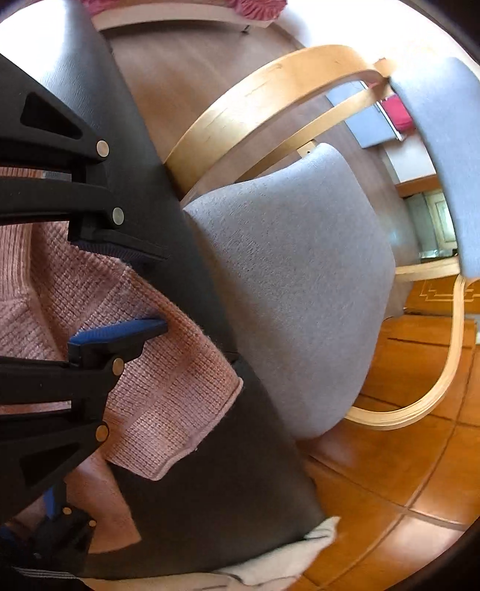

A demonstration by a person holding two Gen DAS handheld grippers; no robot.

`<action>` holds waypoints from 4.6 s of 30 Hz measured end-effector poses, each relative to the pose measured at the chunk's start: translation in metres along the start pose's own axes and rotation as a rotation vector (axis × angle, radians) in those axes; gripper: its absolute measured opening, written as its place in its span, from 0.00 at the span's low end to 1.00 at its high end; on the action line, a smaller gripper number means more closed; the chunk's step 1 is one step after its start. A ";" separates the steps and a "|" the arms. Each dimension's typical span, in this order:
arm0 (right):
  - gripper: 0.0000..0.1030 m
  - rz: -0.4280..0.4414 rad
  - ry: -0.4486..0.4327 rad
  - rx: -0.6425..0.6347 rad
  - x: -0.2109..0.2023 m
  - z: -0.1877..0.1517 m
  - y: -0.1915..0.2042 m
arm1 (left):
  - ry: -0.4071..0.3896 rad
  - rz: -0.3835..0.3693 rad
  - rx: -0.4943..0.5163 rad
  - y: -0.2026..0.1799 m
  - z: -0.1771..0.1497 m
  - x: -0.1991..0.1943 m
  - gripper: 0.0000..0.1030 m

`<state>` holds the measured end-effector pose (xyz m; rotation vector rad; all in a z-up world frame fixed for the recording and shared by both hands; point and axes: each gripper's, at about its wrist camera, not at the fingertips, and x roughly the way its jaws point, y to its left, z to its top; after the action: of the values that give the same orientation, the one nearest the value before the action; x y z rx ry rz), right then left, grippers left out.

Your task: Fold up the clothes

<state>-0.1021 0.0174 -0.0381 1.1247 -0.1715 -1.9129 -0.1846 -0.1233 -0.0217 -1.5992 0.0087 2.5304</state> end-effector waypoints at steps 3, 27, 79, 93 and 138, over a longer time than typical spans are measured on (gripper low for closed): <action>0.79 0.005 -0.001 0.004 -0.003 0.001 0.000 | 0.006 -0.017 -0.005 0.000 0.004 0.007 0.10; 0.79 0.010 -0.004 0.011 -0.007 -0.001 0.000 | -0.540 0.304 -0.440 0.141 -0.087 -0.200 0.04; 0.79 0.000 -0.002 0.005 0.001 0.005 0.001 | -0.394 0.870 -1.137 0.388 -0.381 -0.304 0.09; 0.79 0.002 -0.003 0.008 0.002 0.006 0.001 | -0.401 0.764 -0.912 0.321 -0.333 -0.263 0.16; 0.66 -0.101 -0.013 -0.131 0.026 0.043 0.034 | -0.096 0.961 -0.167 0.084 -0.186 -0.043 0.22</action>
<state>-0.1190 -0.0350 -0.0128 1.0508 0.0032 -1.9901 -0.0102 -0.2269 -0.0697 -1.8219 0.7424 3.3574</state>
